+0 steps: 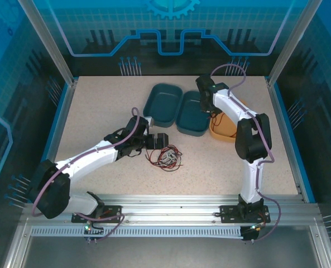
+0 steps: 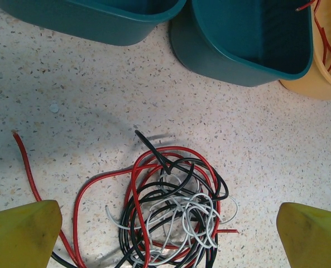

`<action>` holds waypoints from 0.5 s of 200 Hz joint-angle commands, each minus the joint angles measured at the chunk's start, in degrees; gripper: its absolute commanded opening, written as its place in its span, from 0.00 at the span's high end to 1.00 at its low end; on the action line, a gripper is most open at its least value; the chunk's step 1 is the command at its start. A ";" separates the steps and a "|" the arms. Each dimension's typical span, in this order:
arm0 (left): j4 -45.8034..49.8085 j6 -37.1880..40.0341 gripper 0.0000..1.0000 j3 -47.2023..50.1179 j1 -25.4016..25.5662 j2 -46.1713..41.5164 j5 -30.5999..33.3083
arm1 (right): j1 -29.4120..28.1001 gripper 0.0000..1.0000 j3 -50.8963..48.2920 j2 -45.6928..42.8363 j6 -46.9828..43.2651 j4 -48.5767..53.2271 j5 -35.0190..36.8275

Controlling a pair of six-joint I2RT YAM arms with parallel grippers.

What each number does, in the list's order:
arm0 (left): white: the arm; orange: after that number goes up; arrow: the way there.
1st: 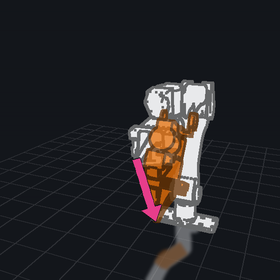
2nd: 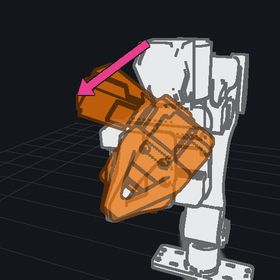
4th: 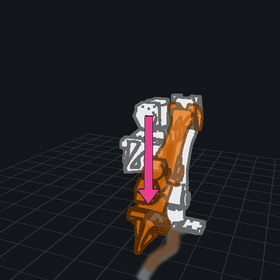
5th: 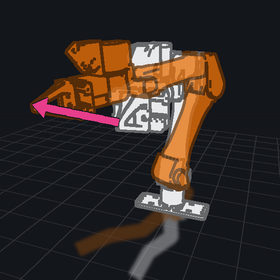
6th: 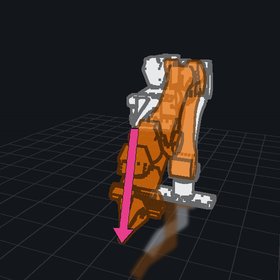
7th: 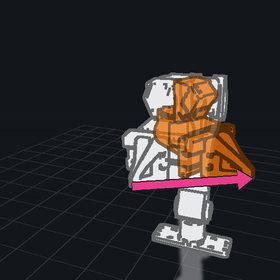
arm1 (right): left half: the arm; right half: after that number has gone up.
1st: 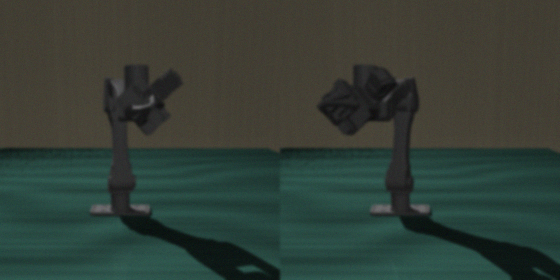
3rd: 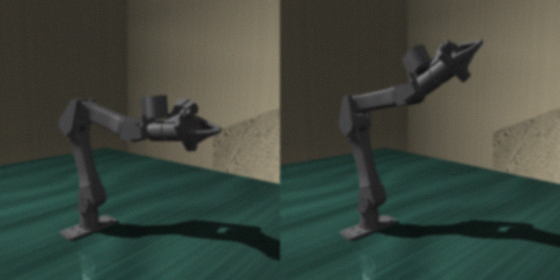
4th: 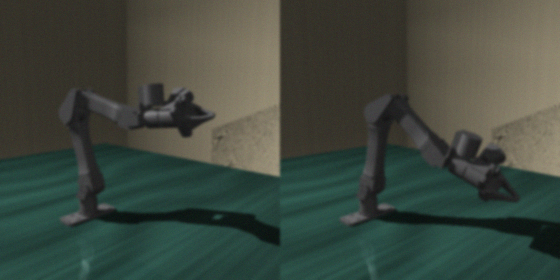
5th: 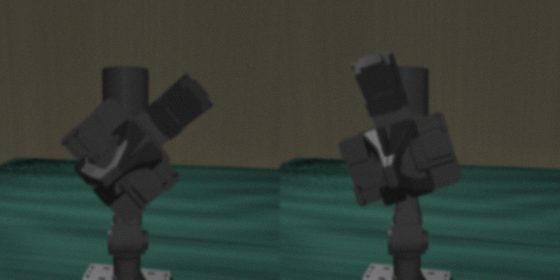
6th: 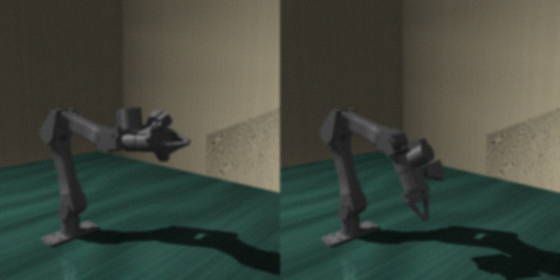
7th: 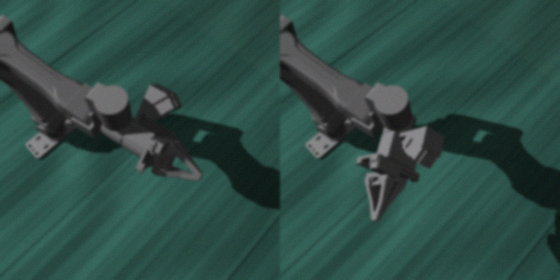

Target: Untangle the cables

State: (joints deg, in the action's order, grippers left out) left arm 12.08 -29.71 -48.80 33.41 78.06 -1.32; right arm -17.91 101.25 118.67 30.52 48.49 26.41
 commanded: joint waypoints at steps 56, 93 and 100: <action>-1.00 -0.43 0.01 0.40 -0.55 1.39 0.00 | 2.14 0.73 -2.02 0.45 0.59 -0.42 -1.96; -1.00 -0.54 0.01 0.46 -0.56 1.39 -0.06 | 2.46 0.85 -2.27 -0.11 0.70 -0.71 -2.33; -0.95 -0.55 0.01 0.45 -0.62 1.39 0.00 | 2.57 0.86 -2.36 -0.10 0.68 -0.76 -2.55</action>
State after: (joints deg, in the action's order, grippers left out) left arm 11.66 -30.02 -48.80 33.41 78.87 -1.32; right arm -16.05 99.31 118.67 30.70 48.07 24.77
